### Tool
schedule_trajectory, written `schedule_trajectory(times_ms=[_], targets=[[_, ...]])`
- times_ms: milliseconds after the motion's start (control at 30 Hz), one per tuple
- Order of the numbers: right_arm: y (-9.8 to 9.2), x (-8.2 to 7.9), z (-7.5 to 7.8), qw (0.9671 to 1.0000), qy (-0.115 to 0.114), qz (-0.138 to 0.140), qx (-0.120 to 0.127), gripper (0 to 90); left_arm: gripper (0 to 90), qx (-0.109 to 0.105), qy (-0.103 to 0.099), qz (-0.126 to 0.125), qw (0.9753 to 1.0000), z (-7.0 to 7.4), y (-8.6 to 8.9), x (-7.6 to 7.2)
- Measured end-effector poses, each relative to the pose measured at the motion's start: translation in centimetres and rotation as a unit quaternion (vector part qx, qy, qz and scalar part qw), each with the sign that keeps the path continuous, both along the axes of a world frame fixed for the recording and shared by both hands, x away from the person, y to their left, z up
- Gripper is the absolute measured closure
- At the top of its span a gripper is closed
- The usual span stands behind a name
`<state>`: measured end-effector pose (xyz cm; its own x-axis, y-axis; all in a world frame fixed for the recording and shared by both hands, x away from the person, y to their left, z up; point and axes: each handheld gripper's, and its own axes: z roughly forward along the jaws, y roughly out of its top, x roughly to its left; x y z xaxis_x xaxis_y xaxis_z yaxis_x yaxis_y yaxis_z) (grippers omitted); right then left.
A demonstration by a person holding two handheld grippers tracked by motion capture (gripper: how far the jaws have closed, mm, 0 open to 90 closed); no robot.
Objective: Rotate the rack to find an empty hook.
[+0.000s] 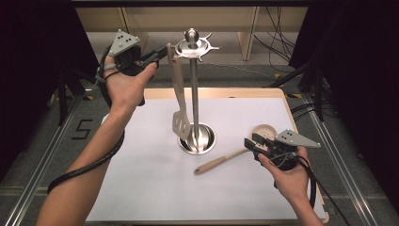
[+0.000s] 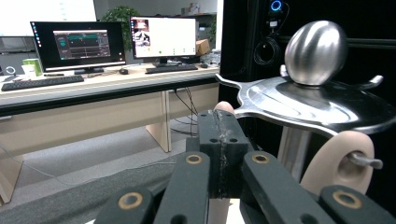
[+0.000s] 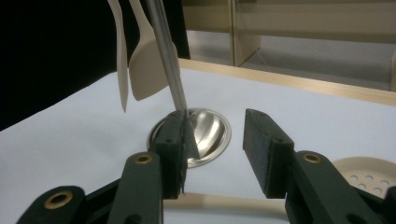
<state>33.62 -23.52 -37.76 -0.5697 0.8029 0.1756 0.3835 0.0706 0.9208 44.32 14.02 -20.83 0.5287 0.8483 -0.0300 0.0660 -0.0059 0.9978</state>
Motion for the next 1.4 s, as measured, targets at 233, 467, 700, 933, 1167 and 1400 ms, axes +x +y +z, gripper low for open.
schedule_trajectory(times_ms=[233,467,700,933,1167,1400], targets=[[-0.3,0.1,-0.1,0.9999,-0.014,0.005,-0.009,60.8,89.6,-0.001,0.001,-0.004,1.0000,0.0,-0.1,0.3],[-0.2,0.1,0.0,0.9999,-0.006,0.002,-0.014,60.8,89.5,0.002,0.003,0.001,1.0000,0.1,-0.2,0.6],[-0.5,0.2,-0.2,0.9999,-0.007,0.002,-0.010,60.7,89.5,-0.001,0.005,0.003,1.0000,0.1,-0.3,0.9],[-0.4,0.2,-0.1,0.9999,0.003,-0.001,-0.011,60.5,89.5,0.002,0.006,0.000,1.0000,0.2,-0.4,1.2],[-0.6,0.2,-0.1,0.9998,0.018,-0.002,-0.010,60.5,88.4,-0.006,0.007,0.001,1.0000,-0.1,-0.1,0.8],[-0.7,0.3,-0.3,0.9996,0.027,-0.003,-0.010,60.4,73.6,-0.012,-0.009,-0.008,0.9999,-1.6,1.3,-1.4]])
